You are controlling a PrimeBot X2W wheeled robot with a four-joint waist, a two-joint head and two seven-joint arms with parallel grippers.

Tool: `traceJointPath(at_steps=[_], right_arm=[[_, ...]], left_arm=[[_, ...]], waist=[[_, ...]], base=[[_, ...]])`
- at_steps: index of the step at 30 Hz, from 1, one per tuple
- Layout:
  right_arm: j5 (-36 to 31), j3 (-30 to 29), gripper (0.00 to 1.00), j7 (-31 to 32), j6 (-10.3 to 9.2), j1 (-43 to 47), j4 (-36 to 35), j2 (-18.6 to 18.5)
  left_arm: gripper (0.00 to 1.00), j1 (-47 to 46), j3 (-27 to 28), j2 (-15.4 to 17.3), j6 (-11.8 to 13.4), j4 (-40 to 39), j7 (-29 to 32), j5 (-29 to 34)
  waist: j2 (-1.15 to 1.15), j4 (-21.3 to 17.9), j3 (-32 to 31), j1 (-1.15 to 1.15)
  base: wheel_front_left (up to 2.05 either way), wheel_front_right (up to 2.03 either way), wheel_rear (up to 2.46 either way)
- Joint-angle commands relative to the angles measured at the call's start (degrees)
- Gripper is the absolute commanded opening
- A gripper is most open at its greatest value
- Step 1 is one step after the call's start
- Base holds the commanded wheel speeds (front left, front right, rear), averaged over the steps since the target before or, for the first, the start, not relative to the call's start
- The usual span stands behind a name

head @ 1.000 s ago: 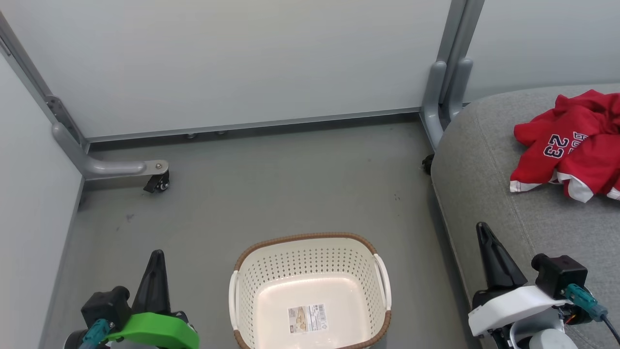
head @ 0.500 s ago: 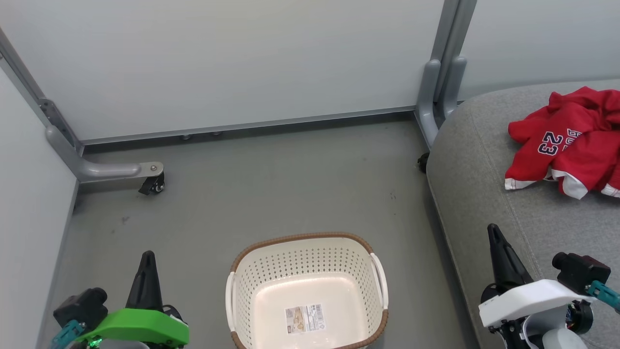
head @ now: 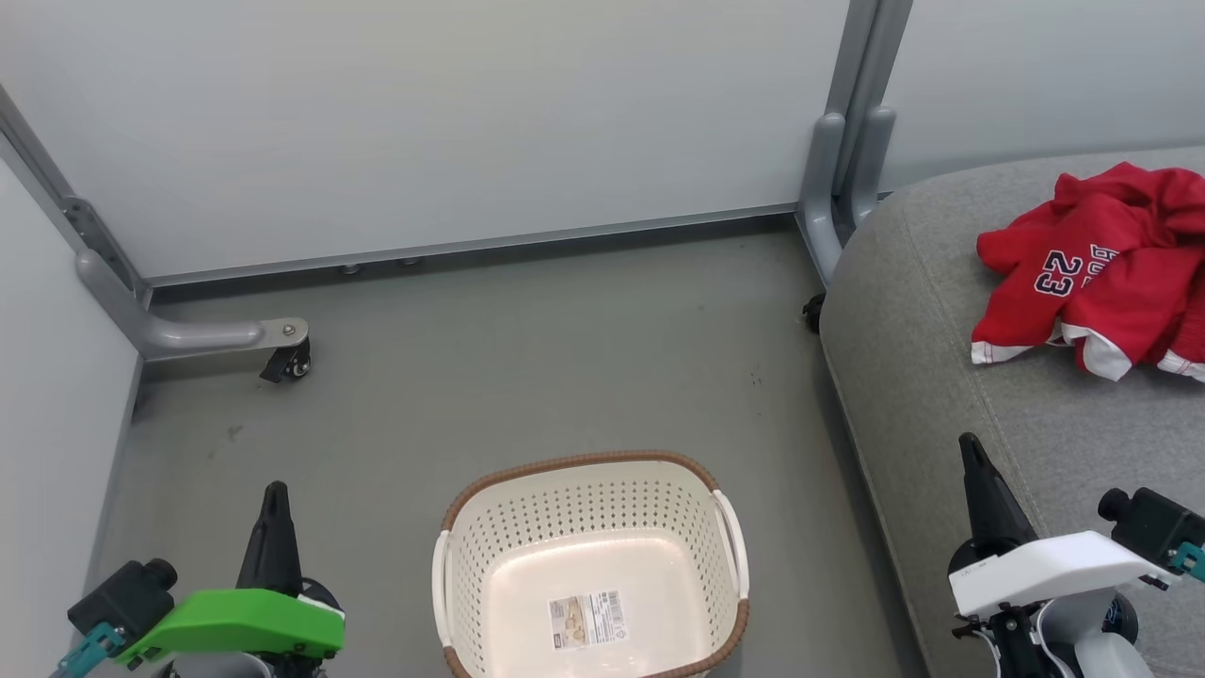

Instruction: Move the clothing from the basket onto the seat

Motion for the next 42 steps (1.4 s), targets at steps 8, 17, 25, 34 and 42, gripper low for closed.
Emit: traceJointPath(at_steps=[8,17,25,34,42], right_arm=[[7.9,-1.0,0.0,2.0,-0.02,-1.9,0.0,-0.3],[14.2,-1.6,0.0,3.6,-0.02,-2.2,0.4,-0.4],[19.3,-2.1,0.0,4.9,-0.02,-2.5,0.8,-0.4],[24.6,-2.6,0.0,6.3,-0.03,-2.8,1.2,-0.4],[28.9,-3.1,0.0,7.5,-0.03,-3.0,1.5,-0.4]], left_arm=[[0.0,-2.4,1.0,0.2,-0.6,-1.0,1.9,-8.0],[0.0,-2.8,1.6,0.3,-0.7,-1.2,3.5,-14.2],[0.0,-3.2,2.1,0.3,-0.9,-1.3,4.8,-19.3],[0.0,-3.5,2.6,0.3,-1.1,-1.4,6.2,-24.6],[0.0,-3.9,3.1,0.3,-1.2,-1.5,7.3,-29.0]], waist=[[0.0,-0.5,0.1,0.0],[0.0,-1.1,0.1,0.0],[0.0,-1.5,0.2,0.0],[0.0,-2.0,0.2,0.0],[0.0,-2.5,0.3,0.0]], base=[[0.0,0.0,0.0],[0.0,0.0,0.0],[0.0,0.0,0.0],[0.0,0.0,0.0],[0.0,0.0,0.0]])
